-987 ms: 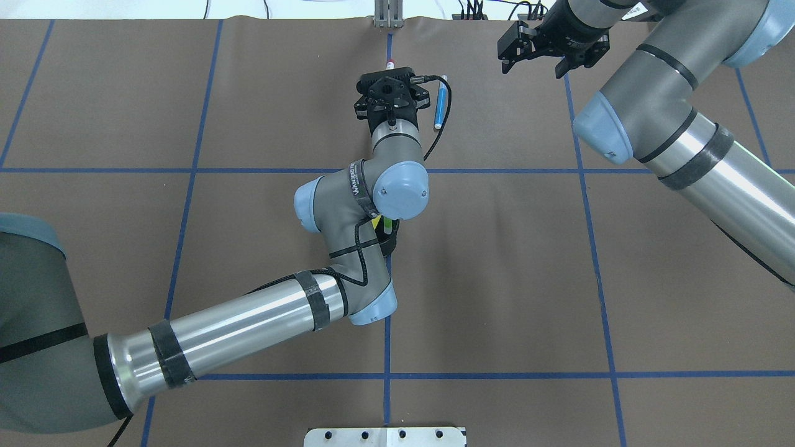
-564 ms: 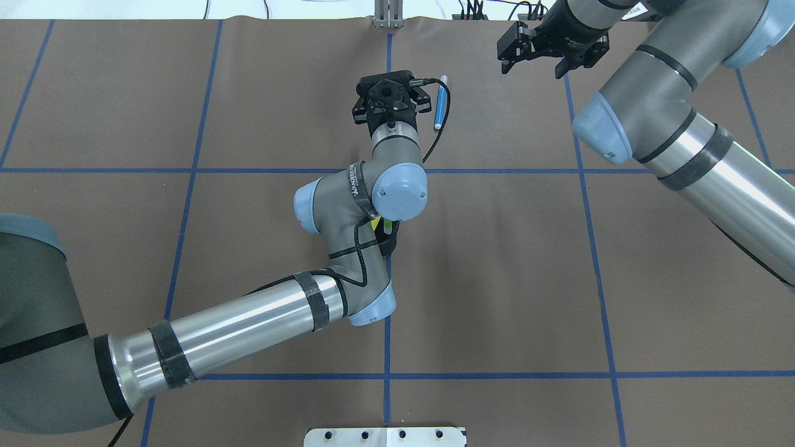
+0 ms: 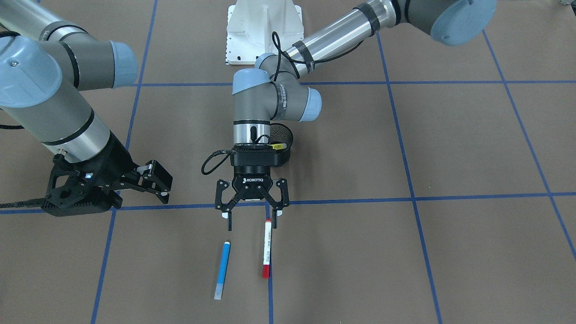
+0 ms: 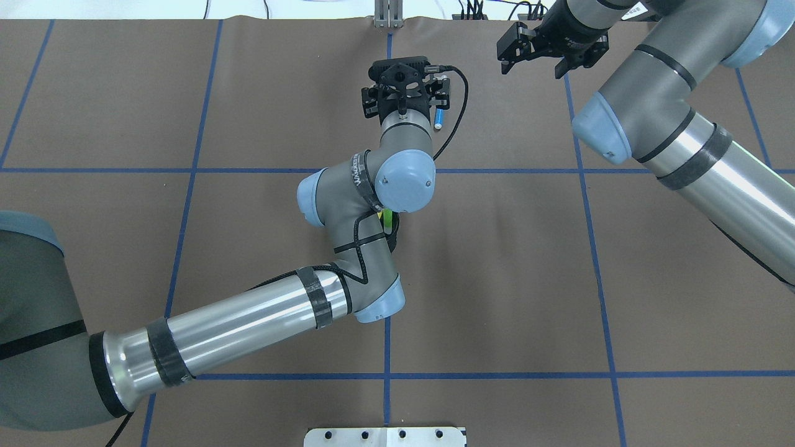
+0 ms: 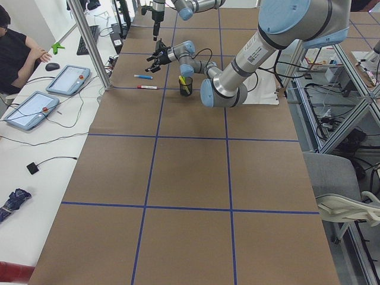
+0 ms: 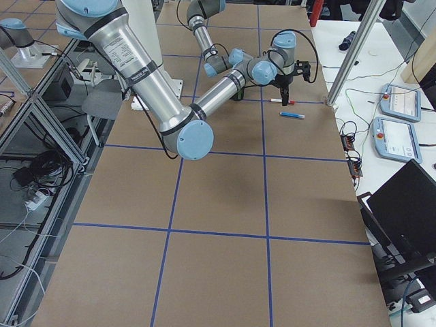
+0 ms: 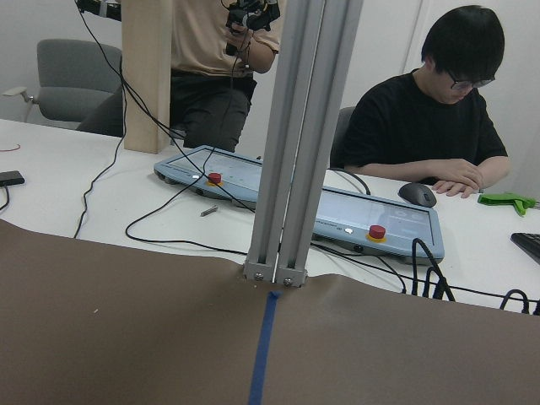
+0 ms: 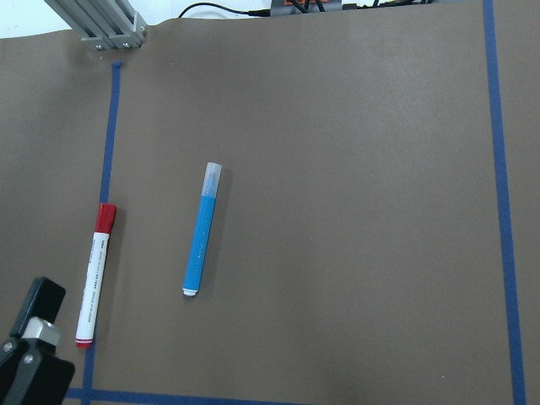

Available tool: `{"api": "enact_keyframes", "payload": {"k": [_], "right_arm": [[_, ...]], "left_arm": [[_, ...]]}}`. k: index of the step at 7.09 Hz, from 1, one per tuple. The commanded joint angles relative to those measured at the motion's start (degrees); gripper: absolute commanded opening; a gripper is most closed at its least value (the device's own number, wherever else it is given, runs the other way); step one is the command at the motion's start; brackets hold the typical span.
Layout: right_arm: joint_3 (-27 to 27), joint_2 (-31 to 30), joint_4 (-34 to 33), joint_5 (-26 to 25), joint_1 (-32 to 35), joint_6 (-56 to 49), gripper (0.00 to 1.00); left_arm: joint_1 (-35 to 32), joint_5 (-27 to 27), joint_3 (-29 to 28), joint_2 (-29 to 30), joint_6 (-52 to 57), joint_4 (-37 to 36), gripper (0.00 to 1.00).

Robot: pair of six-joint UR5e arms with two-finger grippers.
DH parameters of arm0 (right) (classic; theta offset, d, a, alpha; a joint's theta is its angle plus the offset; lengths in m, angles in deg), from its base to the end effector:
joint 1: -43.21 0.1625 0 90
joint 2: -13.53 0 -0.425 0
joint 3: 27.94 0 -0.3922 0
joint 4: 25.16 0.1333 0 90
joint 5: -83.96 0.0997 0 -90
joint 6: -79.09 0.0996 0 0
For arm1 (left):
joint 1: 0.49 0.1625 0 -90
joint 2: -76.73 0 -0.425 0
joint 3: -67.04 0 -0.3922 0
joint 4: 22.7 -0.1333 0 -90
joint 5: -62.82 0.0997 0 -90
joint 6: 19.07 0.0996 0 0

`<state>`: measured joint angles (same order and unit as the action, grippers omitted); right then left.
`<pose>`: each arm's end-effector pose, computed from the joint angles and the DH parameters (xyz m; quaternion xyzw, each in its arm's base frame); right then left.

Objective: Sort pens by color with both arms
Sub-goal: 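Place the red-capped marker beside the blue marker, then open the left gripper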

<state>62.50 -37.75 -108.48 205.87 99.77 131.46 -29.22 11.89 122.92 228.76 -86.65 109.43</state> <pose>-0.3185 -0.6286 0.2338 0.1019 -0.4404 0.0400 0.8911 0.6324 -0.5703 0.1109 0.4805 0.3696 -0.2341 0.7601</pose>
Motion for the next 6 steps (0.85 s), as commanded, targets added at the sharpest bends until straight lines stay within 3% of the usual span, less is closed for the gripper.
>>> {"api": "enact_keyframes", "payload": {"k": [1,3,6], "right_arm": [[0.44,0.3,0.0,2.95,-0.05,0.1,1.0],[1.93,0.13,-0.61,6.65,-0.05,0.28,1.0],[1.93,-0.13,-0.97,9.92,-2.41,0.63,1.0]], "left_arm": [[-4.56,-11.23,3.19,-0.93,5.43,-0.46,1.0],[-7.56,-19.78,6.77,-5.14,10.87,-1.42,1.0],[-16.34,-40.59,8.81,-8.84,14.65,-5.82,1.0]]}}
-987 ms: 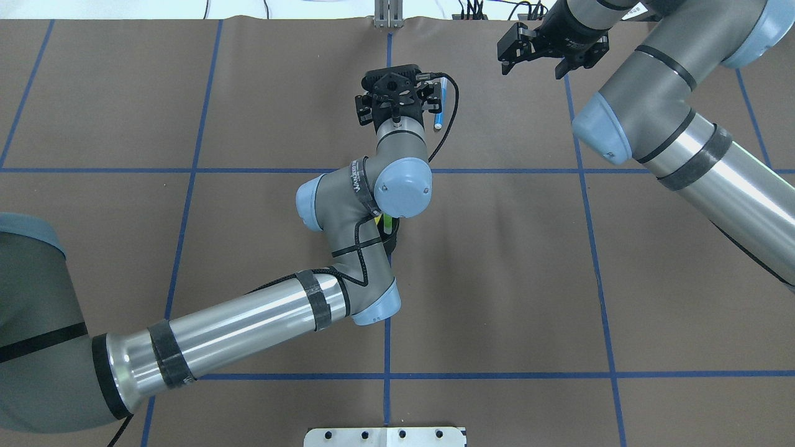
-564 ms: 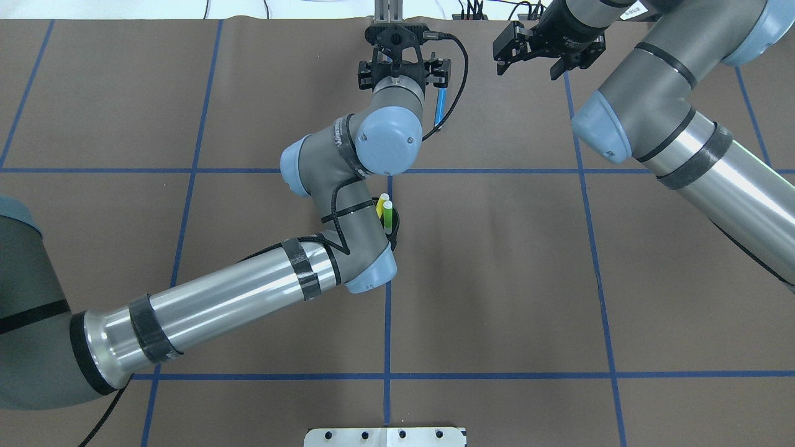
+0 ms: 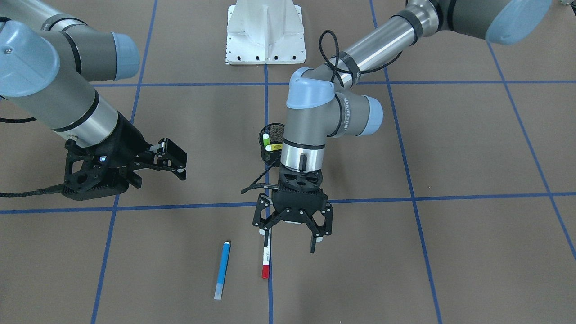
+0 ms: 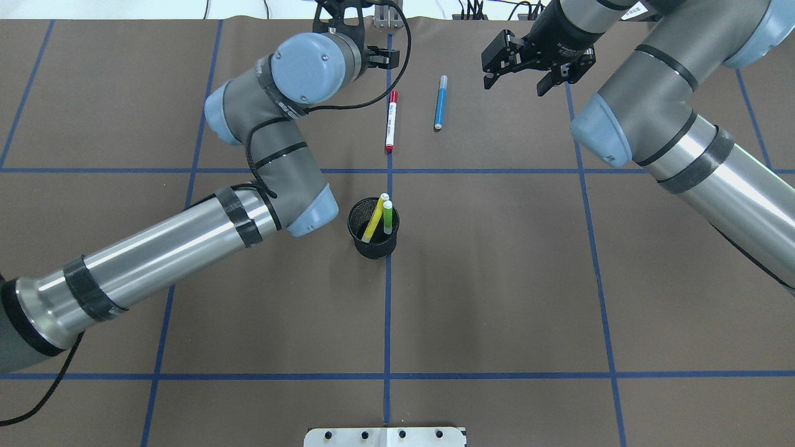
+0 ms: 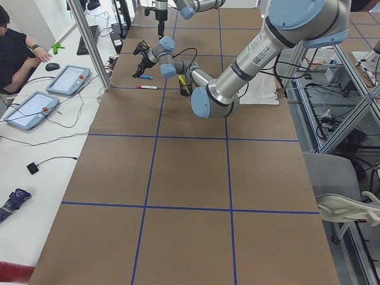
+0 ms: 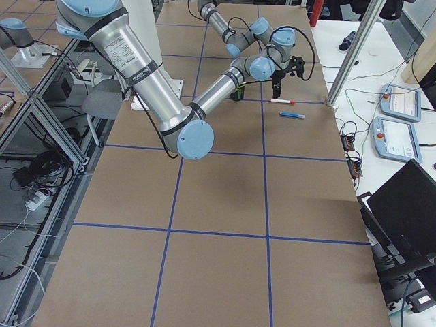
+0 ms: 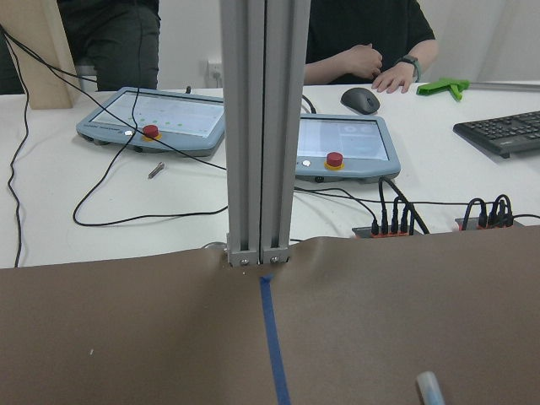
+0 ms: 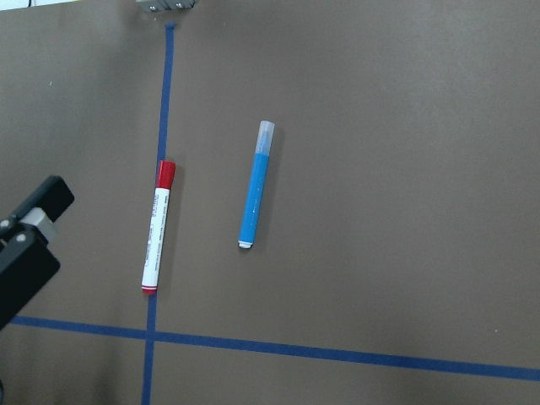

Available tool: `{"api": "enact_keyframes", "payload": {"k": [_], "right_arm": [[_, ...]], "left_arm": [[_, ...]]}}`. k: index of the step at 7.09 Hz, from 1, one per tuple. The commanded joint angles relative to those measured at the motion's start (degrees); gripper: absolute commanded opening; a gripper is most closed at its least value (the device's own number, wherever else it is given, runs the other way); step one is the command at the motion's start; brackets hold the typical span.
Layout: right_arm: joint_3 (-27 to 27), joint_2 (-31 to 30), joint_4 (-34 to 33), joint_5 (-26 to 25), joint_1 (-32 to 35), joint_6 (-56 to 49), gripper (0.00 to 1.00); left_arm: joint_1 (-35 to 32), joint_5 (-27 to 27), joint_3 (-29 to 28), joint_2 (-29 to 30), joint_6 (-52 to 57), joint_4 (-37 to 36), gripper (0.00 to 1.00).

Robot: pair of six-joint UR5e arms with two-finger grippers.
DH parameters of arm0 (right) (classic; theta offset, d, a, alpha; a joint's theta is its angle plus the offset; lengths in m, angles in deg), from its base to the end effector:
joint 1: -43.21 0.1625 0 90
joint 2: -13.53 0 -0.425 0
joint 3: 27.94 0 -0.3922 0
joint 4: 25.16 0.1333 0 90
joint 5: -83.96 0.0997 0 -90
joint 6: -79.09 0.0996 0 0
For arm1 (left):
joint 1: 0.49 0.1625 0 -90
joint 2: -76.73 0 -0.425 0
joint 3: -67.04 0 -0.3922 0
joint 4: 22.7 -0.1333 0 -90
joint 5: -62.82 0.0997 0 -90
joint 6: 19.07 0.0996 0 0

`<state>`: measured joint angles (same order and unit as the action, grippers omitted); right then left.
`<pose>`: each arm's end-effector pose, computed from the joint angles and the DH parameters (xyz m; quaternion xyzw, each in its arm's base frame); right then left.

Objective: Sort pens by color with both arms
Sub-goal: 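Move the right gripper over the pen cup while the left arm withdraws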

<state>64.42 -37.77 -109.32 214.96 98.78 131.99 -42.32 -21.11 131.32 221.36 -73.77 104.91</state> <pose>-0.3309 -0.6030 0.2151 0.0478 -0.4898 0.0003 0.8705 0.5154 -0.6543 0.1669 0.3760 0.4006 -0.0765 0.8320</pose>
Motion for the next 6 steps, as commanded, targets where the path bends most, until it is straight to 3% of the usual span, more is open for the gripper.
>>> {"api": "enact_keyframes", "payload": {"k": [1,2,3,5,6], "right_arm": [[-0.07,-0.03,-0.3,1.19,-2.82,0.18,1.0],[-0.24,0.23,-0.3,1.36,-4.49,0.1,1.0],[-0.16,1.19,-1.52,1.28,-6.68,0.18,0.99],[0.02,7.23,-10.54,-1.08,-9.33,0.19,0.99],[-0.59,9.87,-13.63,-5.18,-12.39,0.19,0.99]], "left_arm": [[-6.39,-15.65,0.49,-3.2,3.27,-1.66,0.99],[-9.73,-24.35,0.76,-5.13,4.59,-1.66,0.99],[-11.59,-28.7,1.46,-6.45,6.34,-1.66,0.99],[-12.31,-29.8,2.25,-9.01,9.77,-1.05,0.99],[-12.31,-29.8,2.34,-9.36,9.88,-0.96,1.0]]}}
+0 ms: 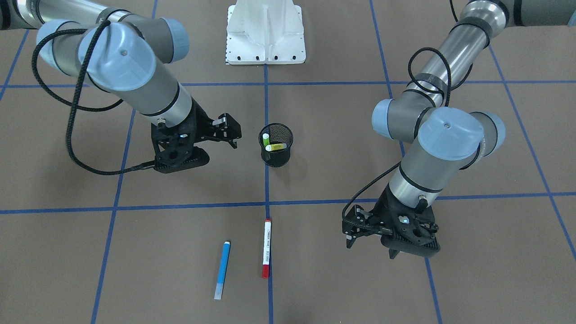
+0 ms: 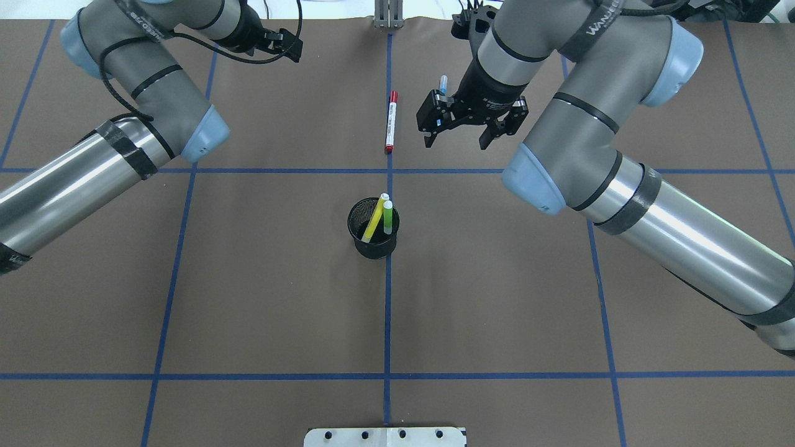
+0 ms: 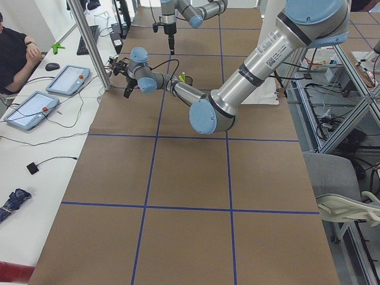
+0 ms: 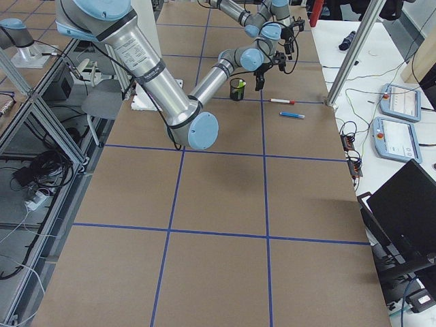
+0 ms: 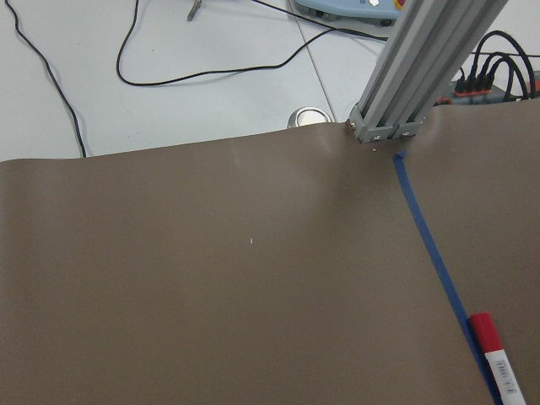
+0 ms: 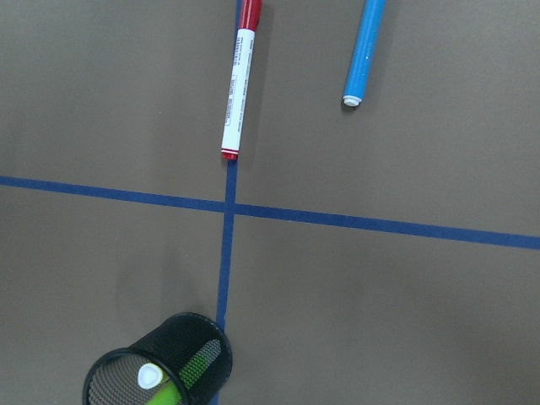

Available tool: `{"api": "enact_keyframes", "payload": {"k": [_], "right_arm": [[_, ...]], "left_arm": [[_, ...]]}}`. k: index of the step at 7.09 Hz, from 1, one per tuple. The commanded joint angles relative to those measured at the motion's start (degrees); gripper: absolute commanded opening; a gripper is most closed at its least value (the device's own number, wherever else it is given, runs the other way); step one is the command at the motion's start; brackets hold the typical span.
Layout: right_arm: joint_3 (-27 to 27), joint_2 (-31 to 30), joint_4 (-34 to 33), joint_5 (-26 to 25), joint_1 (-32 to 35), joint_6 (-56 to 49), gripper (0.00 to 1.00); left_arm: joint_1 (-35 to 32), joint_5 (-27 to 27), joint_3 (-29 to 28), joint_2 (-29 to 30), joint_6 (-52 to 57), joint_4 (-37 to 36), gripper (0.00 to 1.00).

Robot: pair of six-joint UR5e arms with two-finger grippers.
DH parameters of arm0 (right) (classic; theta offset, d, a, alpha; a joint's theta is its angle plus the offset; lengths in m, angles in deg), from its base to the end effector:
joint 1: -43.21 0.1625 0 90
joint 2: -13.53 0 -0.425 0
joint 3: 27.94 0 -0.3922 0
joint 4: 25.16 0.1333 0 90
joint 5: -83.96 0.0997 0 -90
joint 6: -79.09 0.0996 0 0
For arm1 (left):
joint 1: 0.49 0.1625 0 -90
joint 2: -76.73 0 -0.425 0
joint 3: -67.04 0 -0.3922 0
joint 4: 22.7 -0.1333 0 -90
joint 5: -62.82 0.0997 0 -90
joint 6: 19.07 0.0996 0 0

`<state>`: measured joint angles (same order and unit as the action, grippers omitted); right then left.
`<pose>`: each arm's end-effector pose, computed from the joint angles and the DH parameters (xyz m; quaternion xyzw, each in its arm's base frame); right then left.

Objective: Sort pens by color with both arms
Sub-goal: 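Move the right gripper over the pen cup while the left arm withdraws, then lower the right gripper into the cup onto the green highlighter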

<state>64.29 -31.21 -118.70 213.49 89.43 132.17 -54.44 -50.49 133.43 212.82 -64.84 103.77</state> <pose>-0.4283 -0.5480 0.1587 -0.0009 -0.4715 -0.0554 0.8801 0.3939 -0.7007 0.2691 0.2490 0.4485 0.0268 0.8580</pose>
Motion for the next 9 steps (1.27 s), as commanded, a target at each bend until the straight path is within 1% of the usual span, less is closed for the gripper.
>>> {"api": "enact_keyframes", "payload": {"k": [1,2,3,4,5,6,7,8,9], "right_arm": [[-1.25,6.91,-9.06,-9.94,-6.9,0.0,0.98],[-3.95,9.29,-10.33,-11.3,-8.42,0.0,0.98],[-6.07,10.62,-10.25,-12.62,-10.95,1.83,0.96],[-6.61,11.24,-10.25,-16.29,-12.72,2.46,0.93],[-6.97,10.9,-10.25,-17.11,-13.35,2.46,0.88],[-7.06,10.55,-10.17,-17.9,-13.53,2.46,0.79],[-7.06,10.37,-9.9,-19.48,-14.05,2.38,0.67],[-7.06,10.2,-9.9,-19.49,-14.06,1.77,0.63],[-7.06,10.02,-9.9,-19.4,-14.06,1.59,0.53]], "left_arm": [[-0.2,-0.42,0.24,-0.83,0.94,0.19,0.99],[-0.2,-0.42,0.24,-0.92,0.94,0.19,0.99],[-0.2,-0.42,0.24,-1.09,0.94,0.27,0.99],[-0.2,-0.42,0.24,-1.09,0.94,0.19,0.99],[-0.2,-0.42,0.24,-1.09,0.94,0.19,0.99],[-0.11,-0.42,0.24,-1.09,0.85,0.19,1.0],[-0.11,-0.42,0.24,-1.09,0.77,0.19,1.0],[-0.11,-0.42,0.24,-1.09,0.85,0.19,1.0],[-0.11,-0.42,0.24,-1.09,0.77,0.19,1.0]]}}
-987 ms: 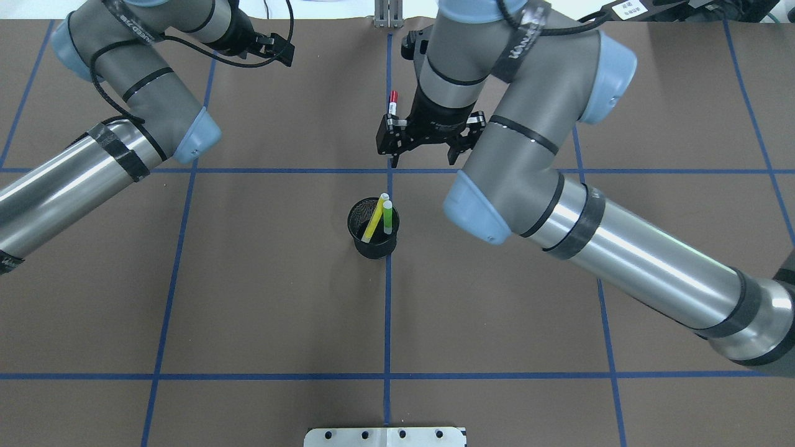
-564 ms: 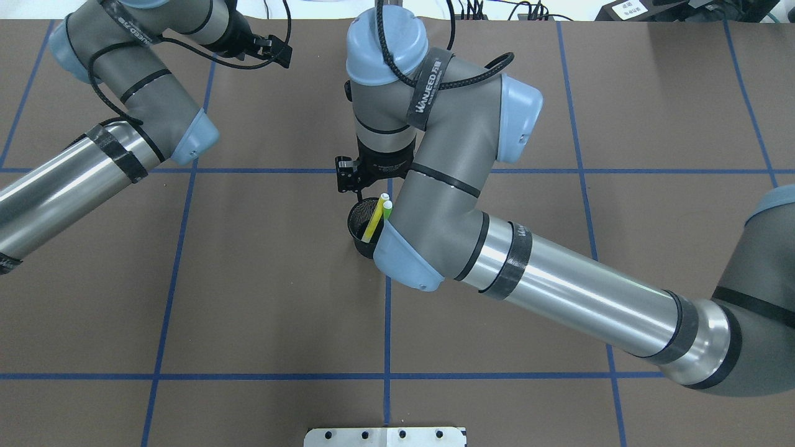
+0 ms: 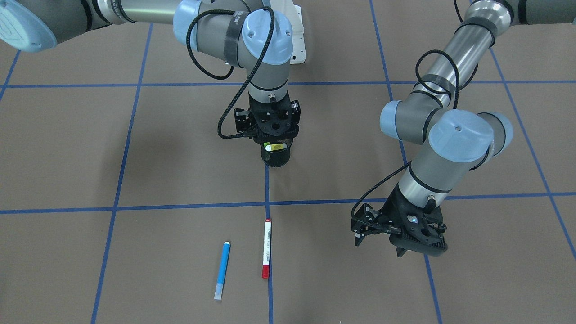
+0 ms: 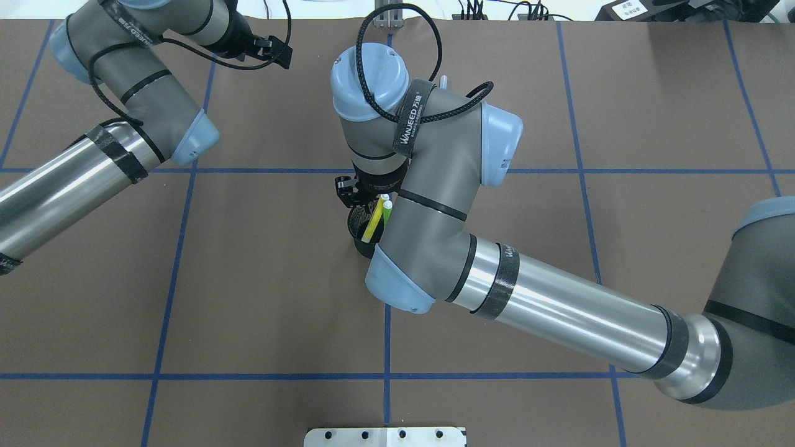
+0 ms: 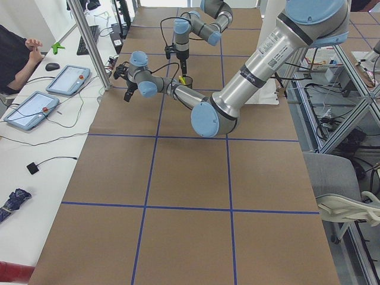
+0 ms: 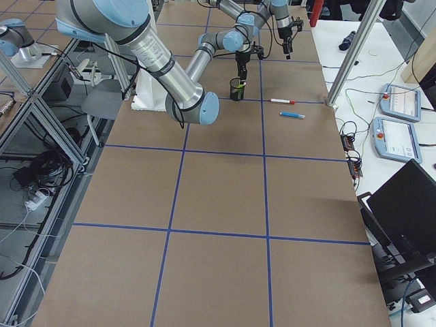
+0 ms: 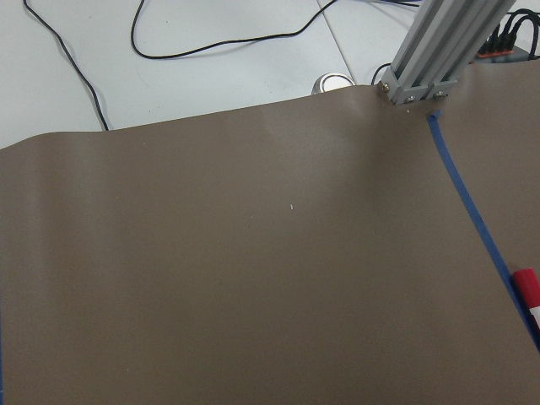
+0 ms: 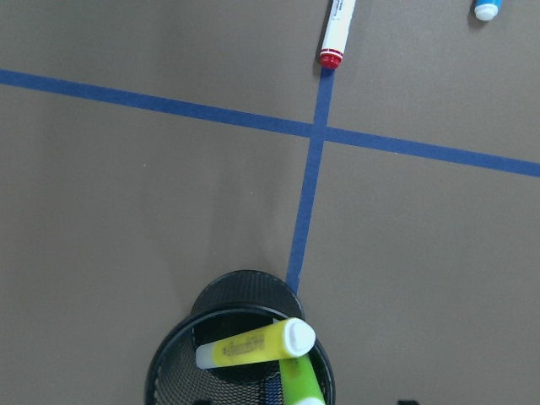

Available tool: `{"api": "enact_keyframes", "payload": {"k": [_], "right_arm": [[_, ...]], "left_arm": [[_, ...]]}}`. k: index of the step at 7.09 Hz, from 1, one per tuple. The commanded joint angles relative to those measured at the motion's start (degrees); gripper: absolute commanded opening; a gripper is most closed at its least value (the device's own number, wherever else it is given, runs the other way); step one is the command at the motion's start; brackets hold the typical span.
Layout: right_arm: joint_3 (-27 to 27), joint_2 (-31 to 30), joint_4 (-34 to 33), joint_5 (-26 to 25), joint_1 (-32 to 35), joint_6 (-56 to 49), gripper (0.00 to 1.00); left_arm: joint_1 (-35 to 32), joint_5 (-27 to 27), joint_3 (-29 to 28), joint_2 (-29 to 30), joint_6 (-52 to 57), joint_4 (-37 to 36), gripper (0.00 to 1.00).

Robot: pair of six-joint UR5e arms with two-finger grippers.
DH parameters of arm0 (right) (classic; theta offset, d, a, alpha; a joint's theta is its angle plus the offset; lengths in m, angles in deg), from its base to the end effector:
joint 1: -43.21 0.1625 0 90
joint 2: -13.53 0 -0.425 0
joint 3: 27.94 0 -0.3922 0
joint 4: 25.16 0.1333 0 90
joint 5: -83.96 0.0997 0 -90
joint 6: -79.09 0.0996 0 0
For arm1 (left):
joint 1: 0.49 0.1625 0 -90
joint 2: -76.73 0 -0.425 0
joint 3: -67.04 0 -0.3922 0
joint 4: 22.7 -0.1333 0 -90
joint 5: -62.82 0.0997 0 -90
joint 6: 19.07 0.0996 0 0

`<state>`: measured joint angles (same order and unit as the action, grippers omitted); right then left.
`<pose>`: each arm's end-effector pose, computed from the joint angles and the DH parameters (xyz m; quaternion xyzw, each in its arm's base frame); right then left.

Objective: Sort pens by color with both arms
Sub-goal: 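Lower the right gripper into the cup onto the green highlighter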

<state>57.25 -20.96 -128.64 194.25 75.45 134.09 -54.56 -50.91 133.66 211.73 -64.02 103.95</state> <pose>-0.5687 -0.4754 0.1137 0.0349 -0.3540 -0.0787 0.9313 0.3911 -0.6985 0.2817 0.2461 0.4457 0.0326 0.8600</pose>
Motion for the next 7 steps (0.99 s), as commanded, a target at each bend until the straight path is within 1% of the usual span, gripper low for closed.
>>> {"api": "enact_keyframes", "payload": {"k": [1,2,3,6,7], "right_arm": [[0.15,-0.57,0.03,-0.16,-0.08,-0.33,0.4],[0.07,-0.66,0.12,-0.07,-0.08,-0.33,0.3],[0.07,-0.92,0.12,-0.07,-0.17,-0.42,0.28],[0.16,-0.93,0.12,0.1,-0.43,-0.42,0.28],[0.16,-1.01,0.12,0.02,-0.52,-0.42,0.19]], "left_arm": [[0.01,0.0,0.0,0.0,-0.05,0.0,0.99],[0.1,0.0,0.0,0.0,-0.23,0.0,1.0],[0.1,0.0,0.0,0.0,-0.32,0.0,0.99],[0.1,0.0,0.0,0.0,-0.49,0.09,0.99],[0.1,0.0,0.09,0.0,-0.49,0.09,0.99]]}}
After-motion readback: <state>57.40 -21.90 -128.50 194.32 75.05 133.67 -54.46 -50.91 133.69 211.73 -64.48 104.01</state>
